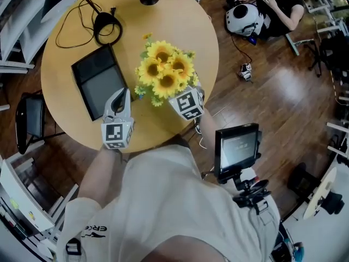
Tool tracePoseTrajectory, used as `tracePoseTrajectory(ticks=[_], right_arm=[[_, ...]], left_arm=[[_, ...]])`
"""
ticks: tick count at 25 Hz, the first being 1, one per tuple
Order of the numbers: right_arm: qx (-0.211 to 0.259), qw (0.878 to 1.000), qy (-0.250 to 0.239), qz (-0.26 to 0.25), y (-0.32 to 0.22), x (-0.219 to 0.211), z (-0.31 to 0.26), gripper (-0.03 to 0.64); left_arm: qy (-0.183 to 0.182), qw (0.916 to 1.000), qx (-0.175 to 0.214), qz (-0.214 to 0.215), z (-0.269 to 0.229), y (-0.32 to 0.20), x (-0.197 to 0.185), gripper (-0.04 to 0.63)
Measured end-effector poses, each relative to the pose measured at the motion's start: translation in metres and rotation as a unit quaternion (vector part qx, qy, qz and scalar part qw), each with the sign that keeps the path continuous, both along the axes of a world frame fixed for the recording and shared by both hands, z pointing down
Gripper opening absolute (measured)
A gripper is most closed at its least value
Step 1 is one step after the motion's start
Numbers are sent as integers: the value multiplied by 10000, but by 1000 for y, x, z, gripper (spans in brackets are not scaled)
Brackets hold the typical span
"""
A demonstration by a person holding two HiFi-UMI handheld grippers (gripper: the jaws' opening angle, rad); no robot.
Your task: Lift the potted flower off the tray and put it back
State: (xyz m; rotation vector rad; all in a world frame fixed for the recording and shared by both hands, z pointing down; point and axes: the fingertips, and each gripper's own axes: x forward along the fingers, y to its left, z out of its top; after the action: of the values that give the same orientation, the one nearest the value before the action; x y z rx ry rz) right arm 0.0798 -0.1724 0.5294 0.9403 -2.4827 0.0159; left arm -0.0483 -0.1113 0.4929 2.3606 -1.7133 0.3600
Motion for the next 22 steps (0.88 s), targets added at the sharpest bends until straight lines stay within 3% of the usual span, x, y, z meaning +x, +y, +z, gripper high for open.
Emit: tracePoseTrajectory(ticks=[7,22], right_arm=[[-261,9993,60,247,-2,26,36,523],[-692,9942,277,774,-13,41,85,523]], left_arm=[[-98,9996,-216,182,15,-8,21,2],[-116,9985,-453,291,34,-11,34,2]])
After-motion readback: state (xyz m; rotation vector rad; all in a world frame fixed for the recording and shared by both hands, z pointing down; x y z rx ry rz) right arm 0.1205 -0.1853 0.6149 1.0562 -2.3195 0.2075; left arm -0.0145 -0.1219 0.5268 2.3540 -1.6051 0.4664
